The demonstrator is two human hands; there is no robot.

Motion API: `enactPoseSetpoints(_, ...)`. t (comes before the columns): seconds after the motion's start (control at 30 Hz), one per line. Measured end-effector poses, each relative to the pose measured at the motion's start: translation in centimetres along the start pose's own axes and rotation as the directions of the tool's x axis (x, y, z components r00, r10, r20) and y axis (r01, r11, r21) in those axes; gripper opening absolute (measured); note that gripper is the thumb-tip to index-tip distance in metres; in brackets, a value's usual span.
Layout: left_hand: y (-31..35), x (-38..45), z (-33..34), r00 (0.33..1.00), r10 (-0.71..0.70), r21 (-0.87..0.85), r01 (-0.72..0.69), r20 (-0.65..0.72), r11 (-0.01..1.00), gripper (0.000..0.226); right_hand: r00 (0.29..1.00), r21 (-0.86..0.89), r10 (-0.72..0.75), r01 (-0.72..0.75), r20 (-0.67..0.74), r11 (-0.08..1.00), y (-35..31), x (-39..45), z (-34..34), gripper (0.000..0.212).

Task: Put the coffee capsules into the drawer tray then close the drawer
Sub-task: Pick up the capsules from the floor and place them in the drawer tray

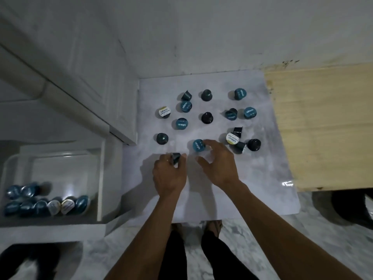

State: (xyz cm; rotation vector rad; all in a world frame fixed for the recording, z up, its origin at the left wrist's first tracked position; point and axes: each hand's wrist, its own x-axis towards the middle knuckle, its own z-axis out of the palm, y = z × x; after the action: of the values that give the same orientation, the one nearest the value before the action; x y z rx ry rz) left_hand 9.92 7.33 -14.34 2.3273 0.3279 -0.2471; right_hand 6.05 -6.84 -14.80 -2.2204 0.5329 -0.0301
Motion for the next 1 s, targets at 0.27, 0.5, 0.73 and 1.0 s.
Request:
enactPoseSetpoints(0.27,-0.2,2.2,1.5,0.995,0.089,-0.144,-0.094,-0.041,0.985,0.021,0.990,-0.104,-0.128,0.121,-0.061,0.987,1.2,2.4,2.1,0.028)
enactPoseSetpoints(0.5,-2.9,1.3,1.8,0.949,0.303,-0.253,-0.315,-0.087,0.915,0.028,0.966,-0.153,-0.234,0.216,-0.113,0.964,2.4,1.3,2.5,0.028)
enactPoseSetpoints(0.73,-4.3,0.8,2.0,0.894,0.435,-0.153,-0.448,-0.109,0.881,0.028,0.915,-0.152,-0.336,0.308,-0.221,0.939,4.0,0.8,3.6,0.027)
enactPoseSetpoints(1.0,-4.9,1.1,2.6,0.896,0.416,-0.217,-0.442,-0.157,0.870,0.028,0.877,-0.100,-0.376,0.363,-0.298,0.926,4.2,0.8,3.8,0.027)
